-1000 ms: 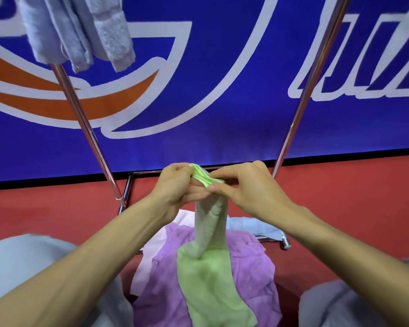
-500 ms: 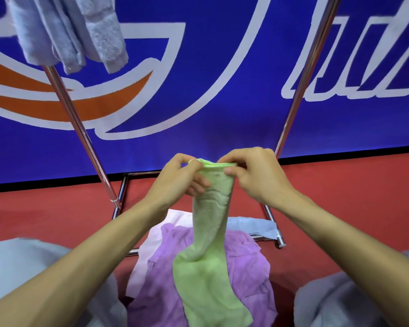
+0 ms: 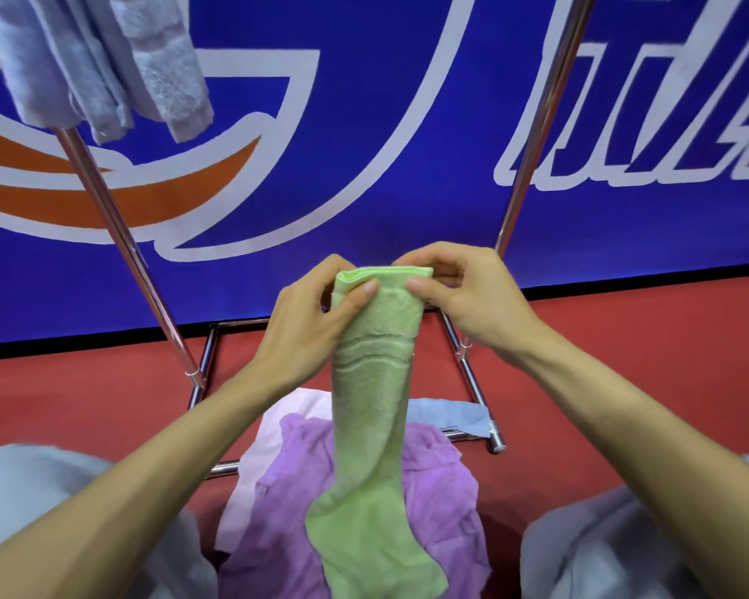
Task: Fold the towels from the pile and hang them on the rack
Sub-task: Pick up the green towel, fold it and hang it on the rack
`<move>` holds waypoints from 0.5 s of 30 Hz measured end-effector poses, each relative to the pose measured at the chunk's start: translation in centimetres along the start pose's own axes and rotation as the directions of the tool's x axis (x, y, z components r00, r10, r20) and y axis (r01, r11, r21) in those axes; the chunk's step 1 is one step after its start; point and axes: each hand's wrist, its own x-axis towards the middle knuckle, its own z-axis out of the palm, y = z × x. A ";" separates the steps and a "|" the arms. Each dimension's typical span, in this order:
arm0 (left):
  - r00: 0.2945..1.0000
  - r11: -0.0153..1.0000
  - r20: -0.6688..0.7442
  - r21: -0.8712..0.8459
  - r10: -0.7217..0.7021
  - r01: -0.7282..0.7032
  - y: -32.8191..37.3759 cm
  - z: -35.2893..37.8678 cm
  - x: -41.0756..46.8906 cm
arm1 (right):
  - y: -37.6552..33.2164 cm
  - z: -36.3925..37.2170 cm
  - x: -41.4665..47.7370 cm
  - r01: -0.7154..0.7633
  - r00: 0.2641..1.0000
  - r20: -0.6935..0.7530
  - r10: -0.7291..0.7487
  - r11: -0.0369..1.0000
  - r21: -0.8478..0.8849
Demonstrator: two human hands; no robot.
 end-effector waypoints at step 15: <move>0.928 0.963 -0.255 0.080 0.270 -0.258 7.8 -3.4 3.4 | -1.1 2.9 -0.1 -0.210 0.978 0.111 0.179 0.852 0.480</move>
